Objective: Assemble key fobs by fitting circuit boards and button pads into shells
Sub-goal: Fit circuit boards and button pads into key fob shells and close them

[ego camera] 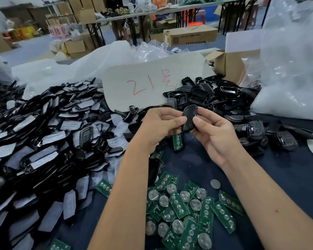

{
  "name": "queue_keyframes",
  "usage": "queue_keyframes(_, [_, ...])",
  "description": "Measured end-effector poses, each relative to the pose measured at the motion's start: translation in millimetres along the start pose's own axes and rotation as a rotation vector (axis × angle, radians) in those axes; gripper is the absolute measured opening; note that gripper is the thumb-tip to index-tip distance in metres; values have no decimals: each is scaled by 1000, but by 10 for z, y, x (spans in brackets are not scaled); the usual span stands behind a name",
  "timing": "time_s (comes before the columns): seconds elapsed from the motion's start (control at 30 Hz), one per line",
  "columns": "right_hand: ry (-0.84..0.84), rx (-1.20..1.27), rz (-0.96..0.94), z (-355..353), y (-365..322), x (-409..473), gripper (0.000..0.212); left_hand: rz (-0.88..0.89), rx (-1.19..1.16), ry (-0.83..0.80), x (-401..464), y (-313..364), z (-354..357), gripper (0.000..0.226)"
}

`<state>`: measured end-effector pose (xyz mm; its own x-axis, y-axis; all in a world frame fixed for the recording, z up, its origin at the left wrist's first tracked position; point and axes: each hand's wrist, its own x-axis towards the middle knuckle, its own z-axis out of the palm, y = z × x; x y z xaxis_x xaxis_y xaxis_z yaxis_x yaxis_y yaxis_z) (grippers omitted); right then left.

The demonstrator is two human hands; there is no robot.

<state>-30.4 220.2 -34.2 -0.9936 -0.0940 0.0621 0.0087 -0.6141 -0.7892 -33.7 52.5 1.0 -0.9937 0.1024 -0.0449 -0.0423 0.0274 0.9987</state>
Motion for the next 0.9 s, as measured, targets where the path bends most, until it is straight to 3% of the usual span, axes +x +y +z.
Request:
queue_keyframes(0.07, [11,19,11,-13,-11,7,39,-16,-22,3,5,3,16,6])
queue_keyframes(0.27, [-18,89,16,-48,6,19,27,-42,-67,-75,-6,39,29,10])
queue_keyframes(0.4, [-63,78,2,-76,-1,23,31,-40,-42,-104,-13,60,22,20])
queue_keyframes(0.63, [-15,44,-19,-17,20,2,37,-28,-3,-74,-4,73,0,14])
queue_keyframes(0.77, [125,-117,-73,25,88,-1,33,100,242,68,29,40,33,10])
queue_keyframes(0.9, [199,-247,-114,50,133,4,37,293,552,79,42,62,59,12])
